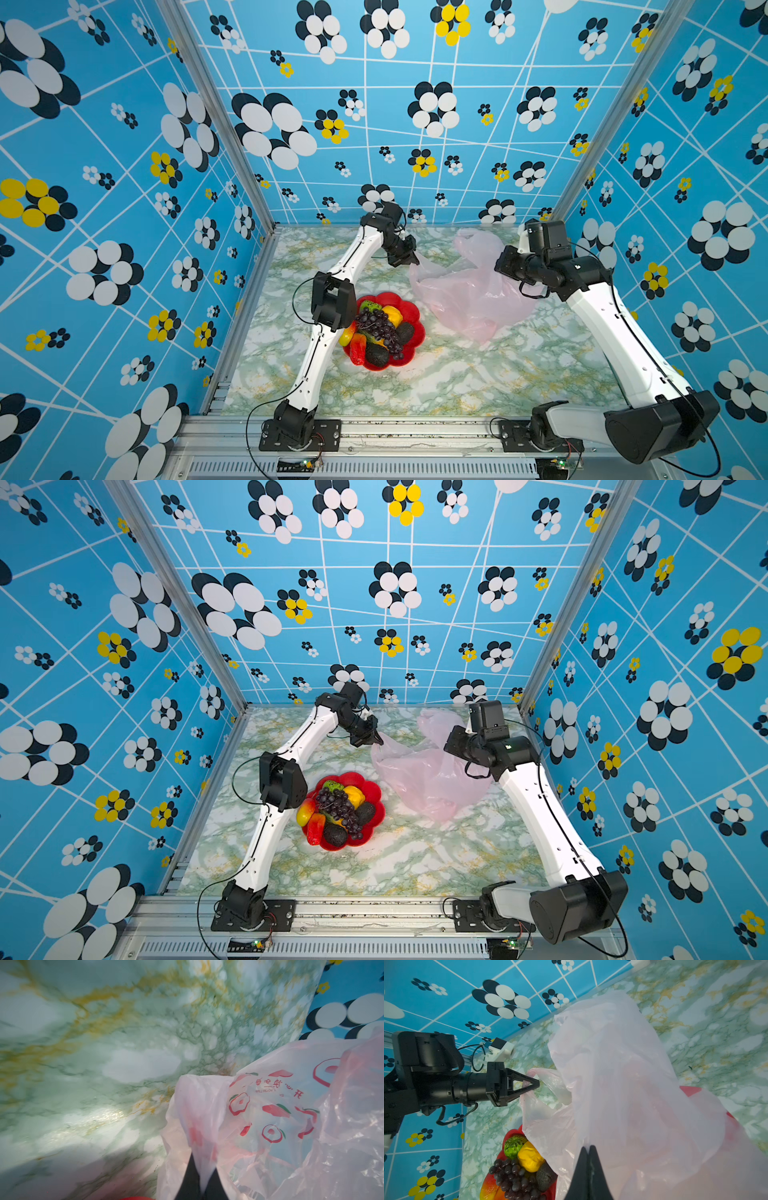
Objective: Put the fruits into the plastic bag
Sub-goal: 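Lift the bag open with the left gripper while right gripper grasps the other handle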
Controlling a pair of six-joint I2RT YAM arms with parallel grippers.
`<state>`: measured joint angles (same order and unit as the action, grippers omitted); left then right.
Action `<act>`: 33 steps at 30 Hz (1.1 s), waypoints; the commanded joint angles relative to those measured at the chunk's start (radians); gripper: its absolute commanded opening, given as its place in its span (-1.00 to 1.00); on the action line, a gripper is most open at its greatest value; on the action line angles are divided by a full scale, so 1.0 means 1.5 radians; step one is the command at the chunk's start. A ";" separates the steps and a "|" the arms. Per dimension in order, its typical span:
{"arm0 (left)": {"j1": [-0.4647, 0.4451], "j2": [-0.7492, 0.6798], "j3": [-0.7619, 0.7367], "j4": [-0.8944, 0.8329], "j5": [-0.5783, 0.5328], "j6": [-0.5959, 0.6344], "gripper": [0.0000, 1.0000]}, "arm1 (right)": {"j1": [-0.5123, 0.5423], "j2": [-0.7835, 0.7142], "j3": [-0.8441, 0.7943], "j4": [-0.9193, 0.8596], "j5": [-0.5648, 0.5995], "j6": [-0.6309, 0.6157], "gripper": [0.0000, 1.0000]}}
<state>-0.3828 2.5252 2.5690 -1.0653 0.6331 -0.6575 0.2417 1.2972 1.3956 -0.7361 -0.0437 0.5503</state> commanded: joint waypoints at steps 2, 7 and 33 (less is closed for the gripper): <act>0.045 -0.162 0.047 0.080 0.010 -0.027 -1.00 | 0.004 -0.039 -0.001 0.115 -0.003 -0.002 -1.00; 0.031 -0.232 0.047 0.089 -0.010 0.044 -1.00 | 0.004 -0.044 -0.027 0.085 -0.009 0.006 -0.10; -0.182 -0.273 -0.079 -0.022 -0.118 0.207 -1.00 | -0.050 0.074 0.078 -0.147 -0.050 0.149 0.62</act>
<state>-0.6437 2.1372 2.4744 -1.0855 0.4698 -0.3717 0.1810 1.3468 1.4513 -0.9771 -0.0666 0.7601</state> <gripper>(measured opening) 0.047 0.801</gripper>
